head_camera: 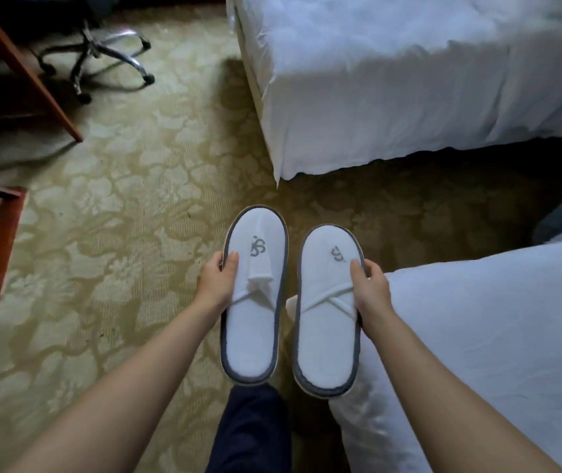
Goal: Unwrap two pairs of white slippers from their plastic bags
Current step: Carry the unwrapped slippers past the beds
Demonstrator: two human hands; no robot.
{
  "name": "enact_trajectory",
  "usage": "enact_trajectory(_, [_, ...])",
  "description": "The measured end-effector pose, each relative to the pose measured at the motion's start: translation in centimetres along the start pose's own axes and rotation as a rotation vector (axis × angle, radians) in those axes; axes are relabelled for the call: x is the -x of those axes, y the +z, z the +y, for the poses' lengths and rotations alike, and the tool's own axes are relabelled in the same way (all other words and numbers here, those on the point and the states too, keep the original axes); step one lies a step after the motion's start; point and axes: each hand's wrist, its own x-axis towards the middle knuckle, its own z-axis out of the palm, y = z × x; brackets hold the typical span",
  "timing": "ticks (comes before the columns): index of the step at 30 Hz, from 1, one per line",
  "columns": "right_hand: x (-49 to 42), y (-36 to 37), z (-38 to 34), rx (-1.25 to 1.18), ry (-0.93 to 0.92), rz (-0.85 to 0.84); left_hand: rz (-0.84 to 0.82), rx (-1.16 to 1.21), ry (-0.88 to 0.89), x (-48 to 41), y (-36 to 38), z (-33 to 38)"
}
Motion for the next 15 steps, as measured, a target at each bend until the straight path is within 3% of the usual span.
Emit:
enact_trajectory(7, [-10.5,6.7,-4.8,0.048,0.056,-0.021,-0.041,-0.046,-0.015,-14.4,0.6,2.1])
enact_trajectory(11, [-14.9,8.2,-6.3,0.048,0.137,-0.112,-0.026,-0.11,-0.048,-19.6,1.3,2.2])
enact_trajectory(15, [-18.7,8.6,-6.5,0.095,0.195,-0.085,-0.046,-0.084,-0.136,-22.3,3.1,1.6])
